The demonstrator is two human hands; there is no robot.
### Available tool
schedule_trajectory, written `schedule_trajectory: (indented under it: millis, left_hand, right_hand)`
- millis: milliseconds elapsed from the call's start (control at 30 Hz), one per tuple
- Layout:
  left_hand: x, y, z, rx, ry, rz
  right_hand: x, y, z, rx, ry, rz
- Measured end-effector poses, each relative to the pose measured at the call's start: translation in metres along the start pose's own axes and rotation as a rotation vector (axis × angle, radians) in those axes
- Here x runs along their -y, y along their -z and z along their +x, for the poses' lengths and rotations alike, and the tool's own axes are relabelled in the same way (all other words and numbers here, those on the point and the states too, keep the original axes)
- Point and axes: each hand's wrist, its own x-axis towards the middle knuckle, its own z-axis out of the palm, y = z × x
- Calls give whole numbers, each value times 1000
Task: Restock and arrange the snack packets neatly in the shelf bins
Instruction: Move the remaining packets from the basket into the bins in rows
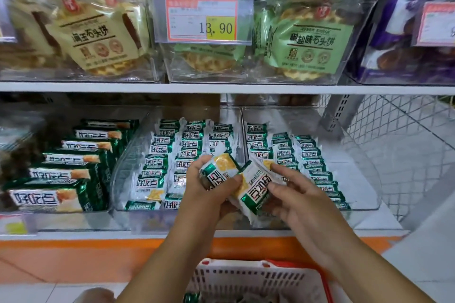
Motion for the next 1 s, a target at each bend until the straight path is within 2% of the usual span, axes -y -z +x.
schedule_trajectory:
  millis: [67,133,233,267,367,467,600,767,1000]
  left_hand:
    - [1,-2,1,-35,-44,15]
    - [3,-3,3,-59,-79,58]
    - [1,-2,8,-72,-132,113]
    - [-3,1,10,-84,-145,106]
    - [-14,10,18,-130,-156,96]
    - [-16,18,24,-137,-130,135]
    - [-16,21,26,-87,-87,145]
    - [-16,20,28,-58,-51,159]
    - [-19,26,28,-97,-88,153]
  right_hand:
    - [-9,-8,-4,88,-35,29]
    - [-12,-16,-8,142,-49,-62]
    - [0,-8,9,21,-16,-146]
    - [7,0,21,-49,32,-249]
    - [26,27,59,-208,220,-831]
    - [21,44,87,-187,268,-1073]
    - [1,40,105,-30,279,-1162]
    - [-8,35,119,-155,395,-1119]
    - [-18,32,123,-60,378,-1191]
